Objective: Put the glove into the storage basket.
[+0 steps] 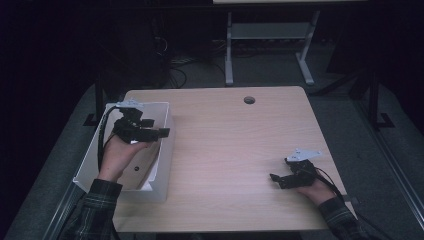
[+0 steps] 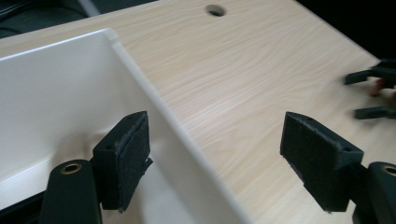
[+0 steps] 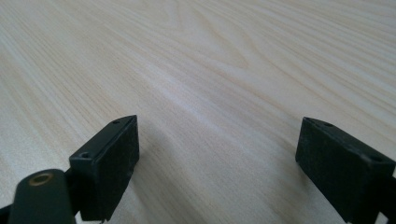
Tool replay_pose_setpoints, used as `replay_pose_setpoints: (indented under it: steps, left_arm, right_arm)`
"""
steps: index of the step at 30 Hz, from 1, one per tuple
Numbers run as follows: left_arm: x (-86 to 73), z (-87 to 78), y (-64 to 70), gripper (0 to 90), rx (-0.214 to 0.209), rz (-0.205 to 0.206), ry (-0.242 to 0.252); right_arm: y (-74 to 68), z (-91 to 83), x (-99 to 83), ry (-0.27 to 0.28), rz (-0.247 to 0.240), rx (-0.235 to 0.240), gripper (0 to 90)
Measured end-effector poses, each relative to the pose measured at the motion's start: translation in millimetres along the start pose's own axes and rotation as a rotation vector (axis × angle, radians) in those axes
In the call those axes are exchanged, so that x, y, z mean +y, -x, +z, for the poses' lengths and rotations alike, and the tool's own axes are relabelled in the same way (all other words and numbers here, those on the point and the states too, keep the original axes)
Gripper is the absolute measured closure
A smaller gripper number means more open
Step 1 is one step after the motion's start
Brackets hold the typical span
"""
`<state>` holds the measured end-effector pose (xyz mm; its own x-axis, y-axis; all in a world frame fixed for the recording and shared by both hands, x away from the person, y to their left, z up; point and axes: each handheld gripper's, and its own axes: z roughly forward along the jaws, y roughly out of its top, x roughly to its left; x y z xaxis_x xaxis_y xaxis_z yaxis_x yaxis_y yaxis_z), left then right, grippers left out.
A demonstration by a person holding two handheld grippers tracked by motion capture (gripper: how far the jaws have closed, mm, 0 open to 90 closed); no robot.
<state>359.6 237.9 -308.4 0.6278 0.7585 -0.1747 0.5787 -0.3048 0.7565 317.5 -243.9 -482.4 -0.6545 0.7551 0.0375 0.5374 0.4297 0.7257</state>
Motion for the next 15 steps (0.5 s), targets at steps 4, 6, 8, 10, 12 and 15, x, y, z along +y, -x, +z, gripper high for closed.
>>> replay_pose_setpoints:
  steps: [4,6,8,10,12,15]
  left_arm:
    - [6.2,8.2,18.1,23.7,-0.047,0.014,0.008]
    - [8.4,12.5,28.3,23.6,-0.067,0.025,0.012]
    - [9.5,17.8,38.7,23.6,-0.085,0.035,0.016]
    - [9.5,24.0,48.6,23.6,-0.101,0.039,0.017]
    - [8.7,30.1,57.9,23.6,-0.114,0.043,0.022]
    - [6.4,40.2,70.4,23.6,-0.127,0.060,0.018]
  right_arm:
    - [0.0,0.0,0.0,0.000,0.000,0.000,12.8]
    - [0.0,0.0,0.0,0.000,0.000,0.000,12.8]
    - [-0.1,0.0,0.0,0.000,0.001,0.000,12.8]
    - [-0.1,0.0,0.0,0.000,0.001,0.000,12.8]
    - [0.0,0.0,0.0,0.000,-0.001,0.001,12.8]
    - [0.0,0.0,0.0,-0.001,-0.002,0.003,12.8]
